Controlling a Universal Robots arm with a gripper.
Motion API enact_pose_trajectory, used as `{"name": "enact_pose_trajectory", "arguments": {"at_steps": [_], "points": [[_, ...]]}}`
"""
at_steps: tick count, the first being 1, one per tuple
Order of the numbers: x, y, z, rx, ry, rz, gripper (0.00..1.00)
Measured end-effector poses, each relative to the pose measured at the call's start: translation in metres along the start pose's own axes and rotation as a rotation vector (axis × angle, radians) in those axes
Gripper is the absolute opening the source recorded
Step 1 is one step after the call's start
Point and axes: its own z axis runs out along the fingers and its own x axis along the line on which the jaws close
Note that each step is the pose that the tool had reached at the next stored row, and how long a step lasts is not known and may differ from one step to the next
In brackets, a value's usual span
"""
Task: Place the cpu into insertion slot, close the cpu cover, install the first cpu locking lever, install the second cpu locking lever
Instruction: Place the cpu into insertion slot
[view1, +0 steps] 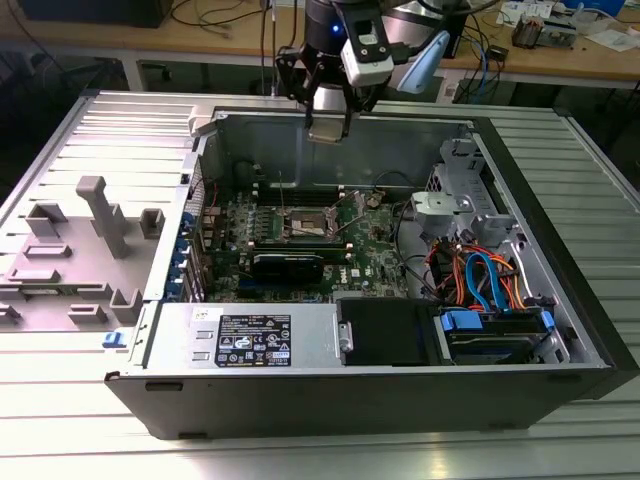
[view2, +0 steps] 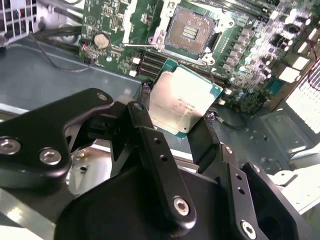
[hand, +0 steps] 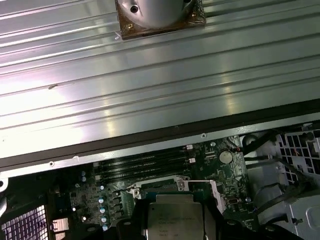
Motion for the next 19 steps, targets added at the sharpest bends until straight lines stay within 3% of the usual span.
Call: {"name": "enact_pose_trajectory", "arguments": {"at_steps": [13, 19], "points": [[-0.0001, -0.0007, 0.0074, -0.0049, -0.0228, 0.255, 0.54], [-0.0002, -0.0009, 0.0095, -0.0058, -0.0281, 0.315, 0.54]]}}
